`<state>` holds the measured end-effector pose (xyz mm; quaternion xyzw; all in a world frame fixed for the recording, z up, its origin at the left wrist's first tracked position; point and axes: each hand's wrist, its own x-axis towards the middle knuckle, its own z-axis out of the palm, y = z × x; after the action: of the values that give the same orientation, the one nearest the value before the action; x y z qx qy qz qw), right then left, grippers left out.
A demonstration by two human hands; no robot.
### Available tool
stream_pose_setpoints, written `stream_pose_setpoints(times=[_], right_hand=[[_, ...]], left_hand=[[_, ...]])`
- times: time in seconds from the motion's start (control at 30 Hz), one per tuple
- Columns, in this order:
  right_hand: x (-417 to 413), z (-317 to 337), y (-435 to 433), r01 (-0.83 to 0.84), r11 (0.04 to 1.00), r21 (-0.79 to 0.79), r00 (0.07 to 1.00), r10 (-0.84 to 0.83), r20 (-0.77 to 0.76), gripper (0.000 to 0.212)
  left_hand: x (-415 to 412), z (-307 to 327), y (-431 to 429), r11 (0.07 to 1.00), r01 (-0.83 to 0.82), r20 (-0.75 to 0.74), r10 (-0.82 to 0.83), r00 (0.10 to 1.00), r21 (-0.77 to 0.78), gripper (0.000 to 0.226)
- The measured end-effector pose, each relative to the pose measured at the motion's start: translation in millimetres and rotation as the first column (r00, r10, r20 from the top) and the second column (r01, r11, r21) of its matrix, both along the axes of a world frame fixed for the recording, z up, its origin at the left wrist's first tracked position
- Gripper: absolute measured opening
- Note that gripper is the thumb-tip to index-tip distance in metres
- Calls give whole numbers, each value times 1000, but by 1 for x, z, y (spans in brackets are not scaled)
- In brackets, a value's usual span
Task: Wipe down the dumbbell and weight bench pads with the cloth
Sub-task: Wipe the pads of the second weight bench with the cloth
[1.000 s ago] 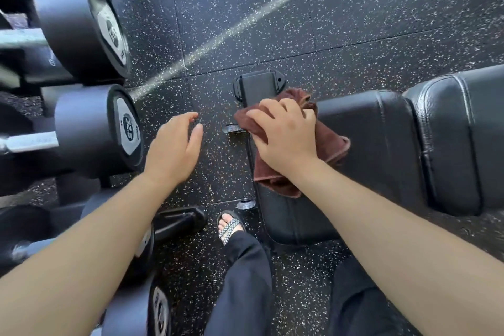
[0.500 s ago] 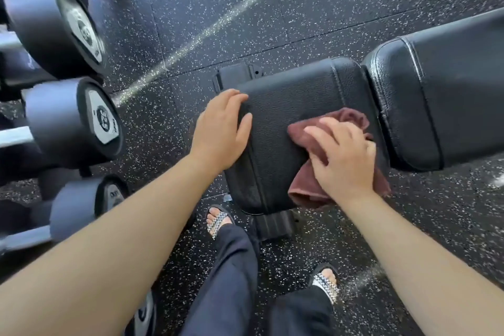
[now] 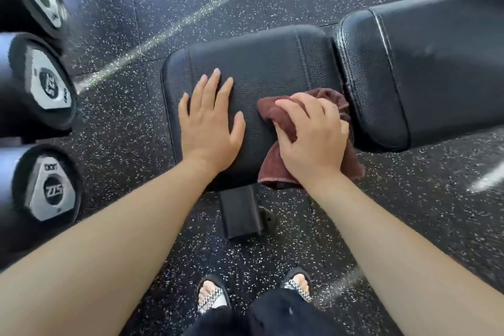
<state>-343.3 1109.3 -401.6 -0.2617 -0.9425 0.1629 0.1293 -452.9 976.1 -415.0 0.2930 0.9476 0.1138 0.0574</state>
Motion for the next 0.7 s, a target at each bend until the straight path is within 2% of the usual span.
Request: stream_pose_setpoints(times=[0.23,0.47,0.7], right_hand=[[-49,1,6,-20,999,30,1000,20,11,29],[-50,-9,13,-54,994,98,996,60,-61,28],[-42,-9,12,-100,990,103,993,105,-49,30]], left_hand=[[-1,-4,-3,997,14,-44,-11,999,80,58],[-4,-20,-3,995,42,-141,-30,990,86,57],[-7,-22,-2,993,47,-165,-28,986,112,56]])
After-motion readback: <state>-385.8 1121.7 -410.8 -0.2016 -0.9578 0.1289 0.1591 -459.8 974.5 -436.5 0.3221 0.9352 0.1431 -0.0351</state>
